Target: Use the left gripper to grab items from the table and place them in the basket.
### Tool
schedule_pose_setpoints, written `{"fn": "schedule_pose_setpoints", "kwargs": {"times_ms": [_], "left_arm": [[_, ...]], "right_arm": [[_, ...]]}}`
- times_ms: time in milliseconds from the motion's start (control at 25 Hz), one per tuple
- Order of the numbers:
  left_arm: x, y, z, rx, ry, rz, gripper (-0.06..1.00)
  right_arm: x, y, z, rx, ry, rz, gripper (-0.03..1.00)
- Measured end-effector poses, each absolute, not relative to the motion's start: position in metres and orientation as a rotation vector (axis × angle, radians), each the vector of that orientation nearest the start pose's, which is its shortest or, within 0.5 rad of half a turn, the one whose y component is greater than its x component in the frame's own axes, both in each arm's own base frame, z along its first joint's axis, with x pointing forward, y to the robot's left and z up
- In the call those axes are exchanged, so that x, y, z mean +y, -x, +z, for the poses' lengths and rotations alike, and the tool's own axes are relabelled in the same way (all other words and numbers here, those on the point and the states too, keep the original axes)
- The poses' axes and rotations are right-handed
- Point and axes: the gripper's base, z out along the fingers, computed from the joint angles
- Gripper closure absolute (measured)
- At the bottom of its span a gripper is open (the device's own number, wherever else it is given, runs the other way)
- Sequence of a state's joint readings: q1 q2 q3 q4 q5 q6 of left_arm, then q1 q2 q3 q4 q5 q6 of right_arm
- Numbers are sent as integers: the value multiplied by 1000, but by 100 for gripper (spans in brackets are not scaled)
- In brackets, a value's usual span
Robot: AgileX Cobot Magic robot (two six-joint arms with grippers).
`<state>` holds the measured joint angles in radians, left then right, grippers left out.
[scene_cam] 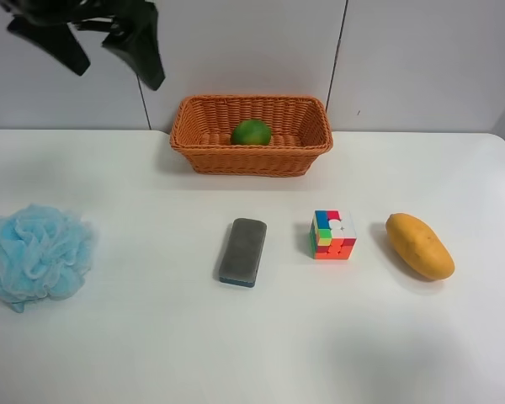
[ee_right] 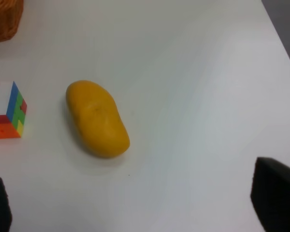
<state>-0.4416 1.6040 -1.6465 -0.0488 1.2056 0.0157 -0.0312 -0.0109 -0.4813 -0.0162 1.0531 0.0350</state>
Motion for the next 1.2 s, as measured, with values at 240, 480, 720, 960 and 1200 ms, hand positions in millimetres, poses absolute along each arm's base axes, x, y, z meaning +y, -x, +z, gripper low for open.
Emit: {"fn": "schedule_pose_setpoints", "kwargs": {"times_ms": [240, 480, 720, 960, 1200], "left_arm": [[-101, -203, 373, 2568, -588, -212, -5], [-65, -130, 366, 2472, -576, -219, -5], [-37, -73, 353, 2361, -557, -223, -5], [-12, -35, 324, 2310, -369, -159, -5], [-5, -10, 299, 2173, -197, -68, -5]], "right_arm": [[-1, 4, 273, 2043, -68, -17, -3], [-1, 4, 273, 2043, -68, -17, -3], [-1, 4, 273, 2043, -68, -17, -3], [-1, 4, 273, 2043, -68, -17, -3], [-1, 4, 273, 2043, -68, -17, -3]]}}
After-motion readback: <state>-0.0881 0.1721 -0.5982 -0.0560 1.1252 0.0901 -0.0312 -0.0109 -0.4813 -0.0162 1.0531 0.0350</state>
